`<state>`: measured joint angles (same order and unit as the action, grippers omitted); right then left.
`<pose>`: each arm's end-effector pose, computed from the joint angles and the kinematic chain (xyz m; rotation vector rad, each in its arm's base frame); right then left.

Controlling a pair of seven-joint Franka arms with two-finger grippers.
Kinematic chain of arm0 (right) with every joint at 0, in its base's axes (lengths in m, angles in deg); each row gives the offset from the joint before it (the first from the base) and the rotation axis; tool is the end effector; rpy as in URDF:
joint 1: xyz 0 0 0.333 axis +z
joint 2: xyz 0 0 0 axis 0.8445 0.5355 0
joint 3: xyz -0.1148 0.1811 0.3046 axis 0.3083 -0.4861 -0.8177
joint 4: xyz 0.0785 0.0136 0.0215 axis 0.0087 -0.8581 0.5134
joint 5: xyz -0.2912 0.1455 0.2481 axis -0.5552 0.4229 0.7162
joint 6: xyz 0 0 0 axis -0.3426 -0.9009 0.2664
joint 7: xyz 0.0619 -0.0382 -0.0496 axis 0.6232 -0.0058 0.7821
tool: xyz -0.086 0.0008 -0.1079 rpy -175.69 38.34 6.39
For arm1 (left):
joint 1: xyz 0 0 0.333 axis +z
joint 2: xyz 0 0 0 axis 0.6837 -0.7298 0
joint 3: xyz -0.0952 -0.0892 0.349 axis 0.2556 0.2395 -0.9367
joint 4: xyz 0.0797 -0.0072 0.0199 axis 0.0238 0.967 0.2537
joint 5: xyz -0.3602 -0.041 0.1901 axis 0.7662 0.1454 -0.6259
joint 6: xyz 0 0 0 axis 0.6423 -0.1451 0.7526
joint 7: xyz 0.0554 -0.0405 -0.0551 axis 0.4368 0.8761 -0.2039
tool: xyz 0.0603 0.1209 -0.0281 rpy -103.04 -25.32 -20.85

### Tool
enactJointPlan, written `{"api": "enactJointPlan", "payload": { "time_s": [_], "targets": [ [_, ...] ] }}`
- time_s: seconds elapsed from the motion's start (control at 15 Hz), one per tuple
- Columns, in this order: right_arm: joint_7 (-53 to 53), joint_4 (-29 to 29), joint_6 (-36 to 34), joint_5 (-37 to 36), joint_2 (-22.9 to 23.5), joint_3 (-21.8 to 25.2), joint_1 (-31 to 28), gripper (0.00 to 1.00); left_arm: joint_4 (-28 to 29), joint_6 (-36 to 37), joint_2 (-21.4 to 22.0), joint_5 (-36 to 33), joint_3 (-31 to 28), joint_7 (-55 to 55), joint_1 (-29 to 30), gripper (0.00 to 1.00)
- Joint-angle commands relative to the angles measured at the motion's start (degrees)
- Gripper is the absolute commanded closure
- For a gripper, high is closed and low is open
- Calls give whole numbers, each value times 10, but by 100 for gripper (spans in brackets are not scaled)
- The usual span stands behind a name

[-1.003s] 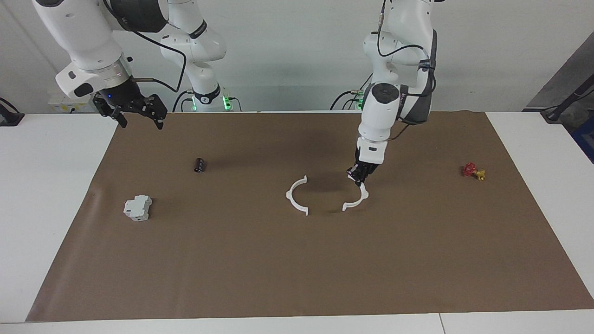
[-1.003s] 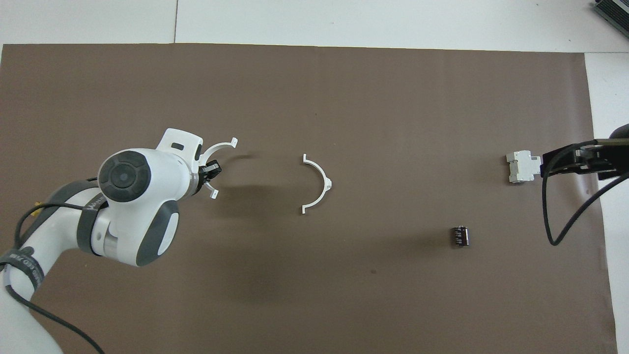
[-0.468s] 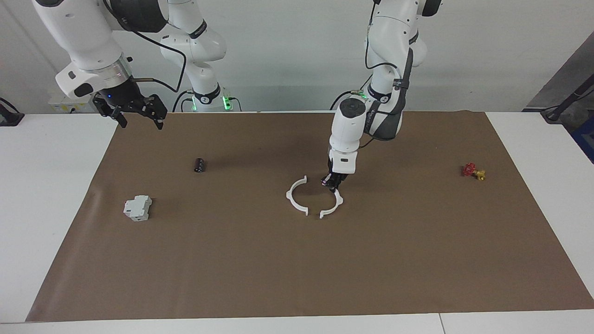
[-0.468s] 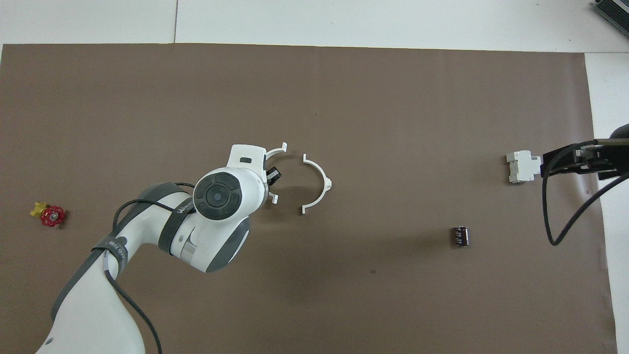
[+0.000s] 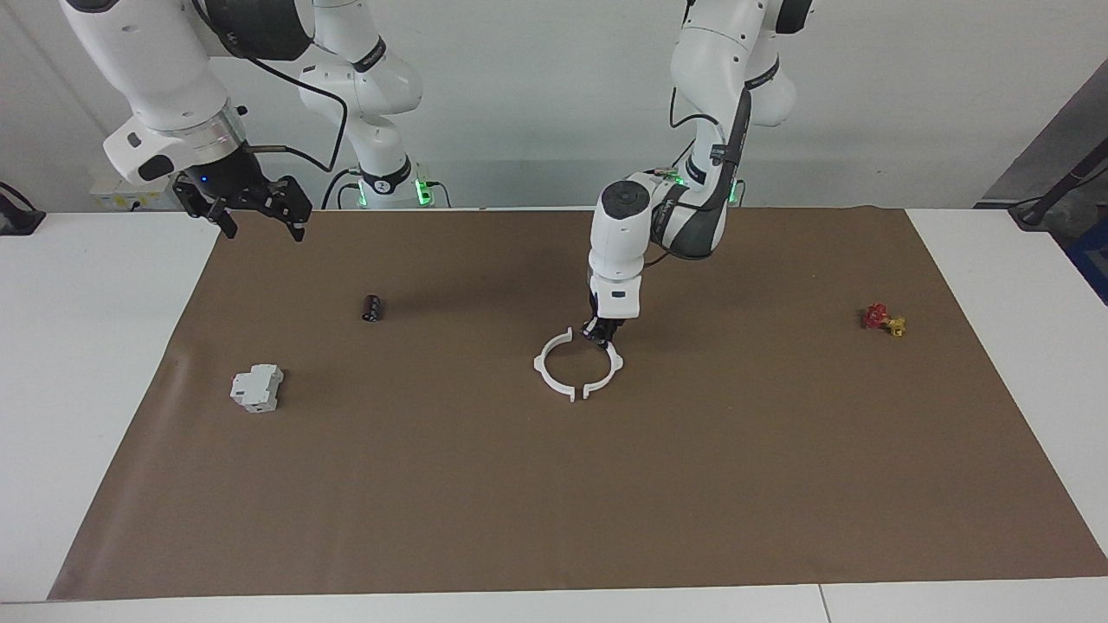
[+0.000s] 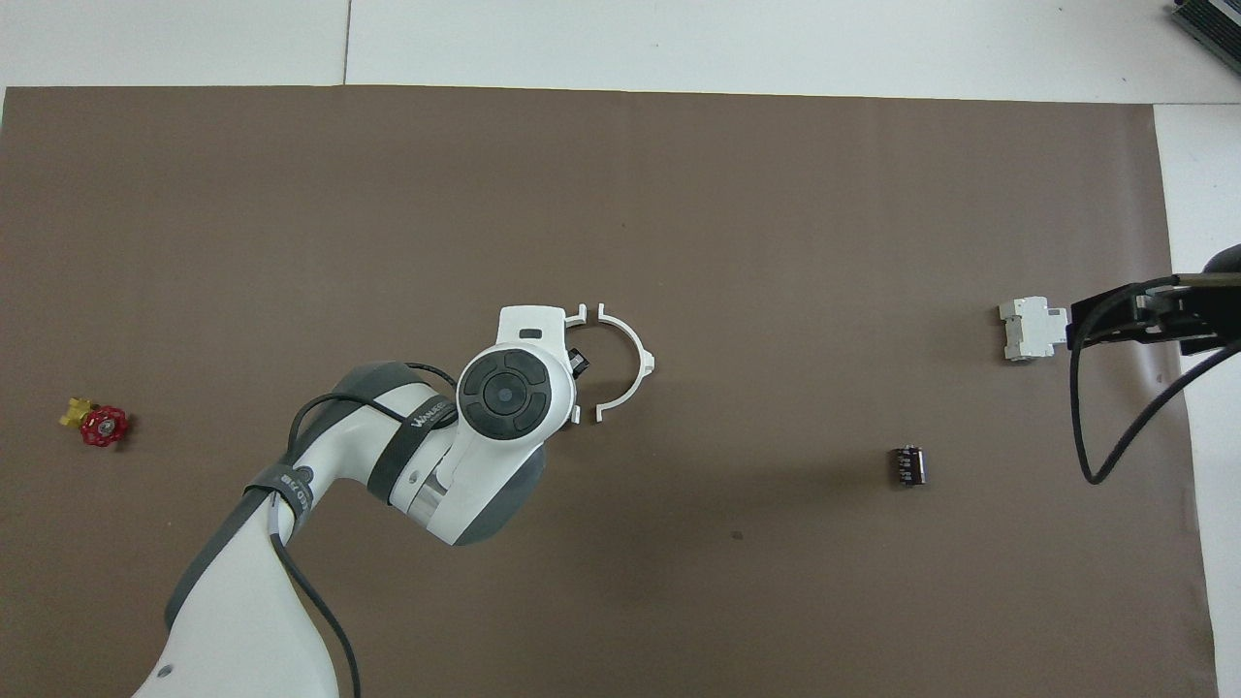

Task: Assemble drain pipe with both arms
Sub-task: 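Press the held clamp half against the placed half with the left gripper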

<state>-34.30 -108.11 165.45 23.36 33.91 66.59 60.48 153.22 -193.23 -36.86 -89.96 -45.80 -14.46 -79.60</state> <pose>0.5564 -0.0102 0.6389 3.1108 -0.1140 -0.0923 0.5022 -0.3774 0.3163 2.8967 1.0639 0.1254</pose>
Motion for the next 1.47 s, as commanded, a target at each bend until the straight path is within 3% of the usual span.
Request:
{"api": "enactJointPlan", "payload": {
  "time_s": [0.0,0.4,0.67,0.87,1.4],
  "targets": [
    [-1,-5,7,6,-7,-2,-4,0,-10,11,-1,-14,-11,-26,-13,100],
    [-1,-5,7,6,-7,-1,-4,0,-35,1,-17,-21,-13,-24,-11,100],
    [-1,-5,7,6,-7,-2,-4,0,-103,54,-46,-37,-30,-21,1,100],
    [-1,-5,7,6,-7,-2,-4,0,-82,63,-44,-73,-31,-25,-4,100],
    [-1,-5,7,6,-7,-2,-4,0,-74,62,-40,-76,-31,-96,-27,100]
  ]
}}
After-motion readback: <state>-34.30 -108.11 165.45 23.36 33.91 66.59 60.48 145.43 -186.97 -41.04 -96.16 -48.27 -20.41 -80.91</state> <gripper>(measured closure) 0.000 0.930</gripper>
